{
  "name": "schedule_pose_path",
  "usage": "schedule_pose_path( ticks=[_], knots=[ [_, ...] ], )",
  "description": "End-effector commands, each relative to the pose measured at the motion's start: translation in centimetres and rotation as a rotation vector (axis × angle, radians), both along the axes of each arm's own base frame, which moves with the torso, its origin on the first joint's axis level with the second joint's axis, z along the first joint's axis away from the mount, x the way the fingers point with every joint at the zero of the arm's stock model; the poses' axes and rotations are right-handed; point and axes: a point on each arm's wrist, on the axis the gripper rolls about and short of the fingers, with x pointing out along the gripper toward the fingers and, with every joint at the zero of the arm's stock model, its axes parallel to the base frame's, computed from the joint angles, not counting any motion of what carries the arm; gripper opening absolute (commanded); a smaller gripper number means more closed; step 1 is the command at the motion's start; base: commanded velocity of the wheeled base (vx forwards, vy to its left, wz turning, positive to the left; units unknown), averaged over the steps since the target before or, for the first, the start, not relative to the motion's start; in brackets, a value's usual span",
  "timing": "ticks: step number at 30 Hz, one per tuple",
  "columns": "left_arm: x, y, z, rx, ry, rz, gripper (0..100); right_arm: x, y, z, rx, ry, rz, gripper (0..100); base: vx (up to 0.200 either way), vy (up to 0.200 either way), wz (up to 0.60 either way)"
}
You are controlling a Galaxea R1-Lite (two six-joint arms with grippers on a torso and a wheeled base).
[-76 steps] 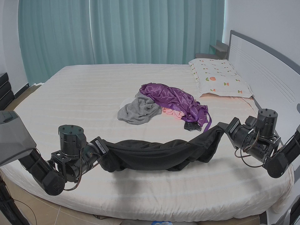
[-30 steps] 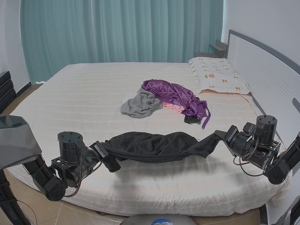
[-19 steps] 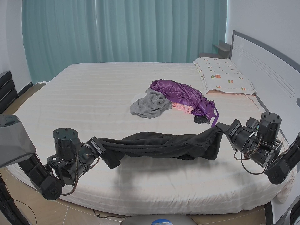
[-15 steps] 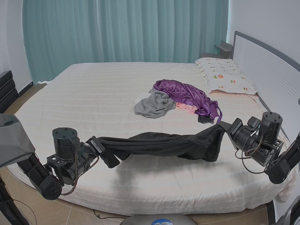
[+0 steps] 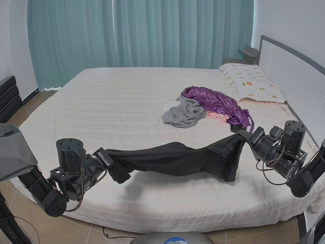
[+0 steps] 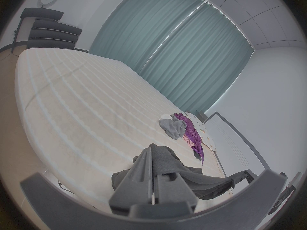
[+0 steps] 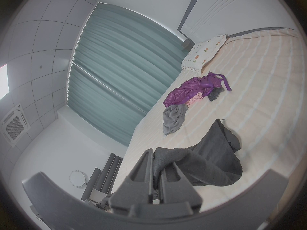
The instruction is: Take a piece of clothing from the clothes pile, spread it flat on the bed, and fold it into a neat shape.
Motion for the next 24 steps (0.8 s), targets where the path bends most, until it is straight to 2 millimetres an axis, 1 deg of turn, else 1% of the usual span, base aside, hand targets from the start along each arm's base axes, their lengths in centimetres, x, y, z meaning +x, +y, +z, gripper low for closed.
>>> schedule_pose_path(
  ticks=[1,5,14,24],
  knots=[
    [-0.04,0.04,-0.02,0.0,0.002,0.002,0,0.09,-0.01,-0.13,-0.001,0.004,-0.002,0,0.0,0.2,0.0],
    [-0.1,0.06,0.19,-0.003,-0.005,0.002,0,0.19,-0.44,0.19,0.003,-0.007,-0.017,0,0.0,0.2,0.0],
    [-0.39,0.19,0.34,-0.003,-0.007,0.002,0,0.15,-0.36,-0.06,0.0,0.001,-0.014,0,0.0,0.2,0.0],
    [-0.49,0.19,0.32,-0.003,-0.005,0.001,0,0.03,-0.4,0.2,0.005,-0.008,-0.013,0,0.0,0.2,0.0]
  ],
)
